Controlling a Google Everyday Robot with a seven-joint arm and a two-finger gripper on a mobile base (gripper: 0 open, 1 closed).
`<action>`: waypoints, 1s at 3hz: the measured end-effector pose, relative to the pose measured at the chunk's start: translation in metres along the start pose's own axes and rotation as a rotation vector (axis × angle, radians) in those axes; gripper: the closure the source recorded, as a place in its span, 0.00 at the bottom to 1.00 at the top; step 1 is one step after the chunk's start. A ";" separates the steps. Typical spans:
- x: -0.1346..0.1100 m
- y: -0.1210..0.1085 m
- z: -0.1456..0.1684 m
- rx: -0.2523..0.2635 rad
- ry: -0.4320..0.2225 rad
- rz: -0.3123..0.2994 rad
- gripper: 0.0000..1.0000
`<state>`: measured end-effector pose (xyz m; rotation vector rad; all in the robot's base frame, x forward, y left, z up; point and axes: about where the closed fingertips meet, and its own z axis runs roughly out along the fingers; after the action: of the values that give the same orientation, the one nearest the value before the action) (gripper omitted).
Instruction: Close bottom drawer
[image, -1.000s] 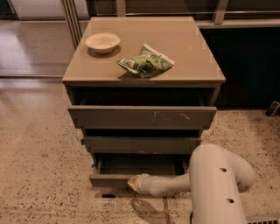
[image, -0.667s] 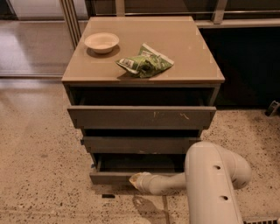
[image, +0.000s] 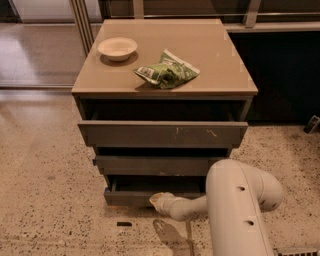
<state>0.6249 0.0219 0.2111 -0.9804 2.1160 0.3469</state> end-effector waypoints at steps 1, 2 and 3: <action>0.002 0.002 0.001 -0.026 -0.032 0.039 1.00; 0.012 -0.021 0.009 -0.067 -0.160 0.186 1.00; 0.014 -0.025 0.010 -0.057 -0.154 0.180 1.00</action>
Offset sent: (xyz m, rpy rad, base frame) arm 0.0196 -0.0284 -0.0257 0.4402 0.0592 -0.0281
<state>0.6427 0.0034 0.1959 -0.7705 2.0671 0.5578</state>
